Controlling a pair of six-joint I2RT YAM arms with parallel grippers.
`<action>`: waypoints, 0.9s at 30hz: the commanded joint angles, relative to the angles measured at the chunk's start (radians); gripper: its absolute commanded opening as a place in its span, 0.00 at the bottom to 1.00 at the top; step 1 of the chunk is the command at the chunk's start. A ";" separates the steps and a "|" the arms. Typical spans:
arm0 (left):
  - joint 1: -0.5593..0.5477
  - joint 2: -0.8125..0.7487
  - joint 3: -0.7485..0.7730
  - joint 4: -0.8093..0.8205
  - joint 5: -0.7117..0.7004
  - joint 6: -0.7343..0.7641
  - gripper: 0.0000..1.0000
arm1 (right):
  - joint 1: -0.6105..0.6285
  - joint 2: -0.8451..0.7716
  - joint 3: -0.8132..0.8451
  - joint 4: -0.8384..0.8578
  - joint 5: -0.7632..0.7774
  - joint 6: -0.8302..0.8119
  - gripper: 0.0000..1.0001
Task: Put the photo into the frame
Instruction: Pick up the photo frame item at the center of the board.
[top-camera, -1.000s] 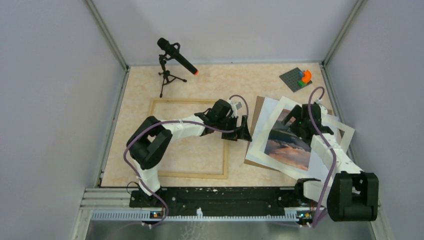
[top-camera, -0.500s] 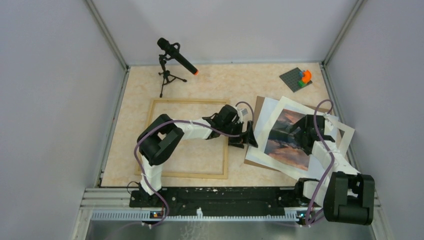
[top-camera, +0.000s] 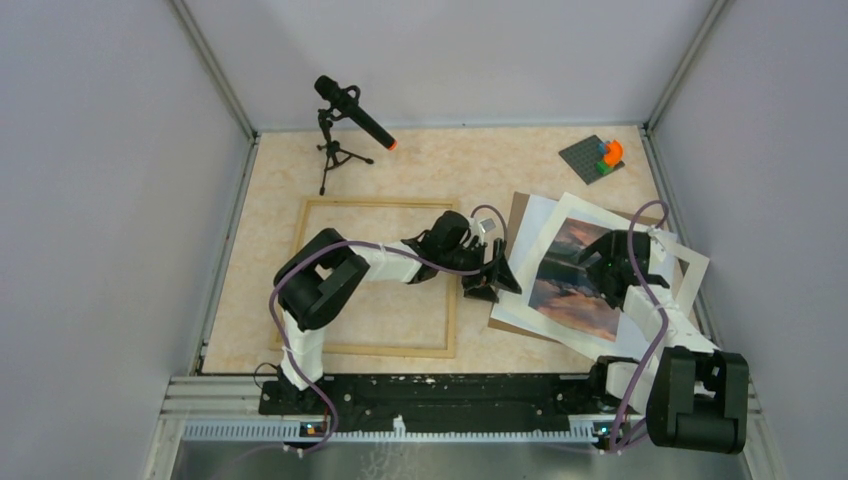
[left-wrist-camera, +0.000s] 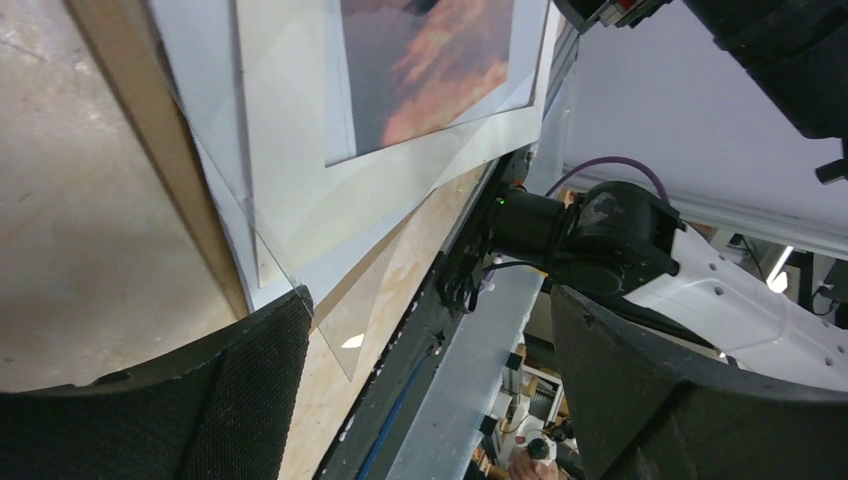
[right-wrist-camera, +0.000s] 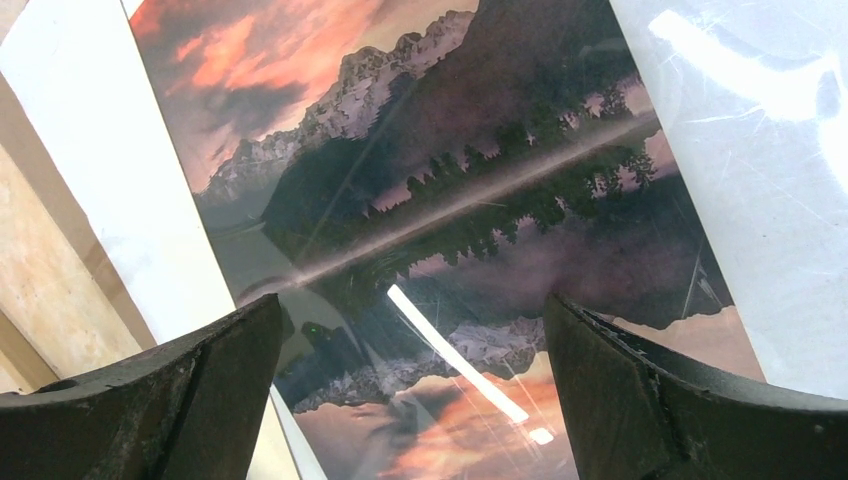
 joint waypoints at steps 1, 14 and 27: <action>0.007 -0.037 -0.015 0.120 0.045 -0.045 0.89 | -0.005 0.011 -0.027 0.010 -0.051 0.010 0.99; 0.045 0.044 -0.014 0.141 0.005 -0.090 0.49 | -0.005 -0.027 -0.017 0.000 -0.084 -0.035 0.97; 0.053 0.121 0.136 -0.058 -0.007 0.043 0.02 | -0.005 -0.054 0.015 0.036 -0.230 -0.165 0.98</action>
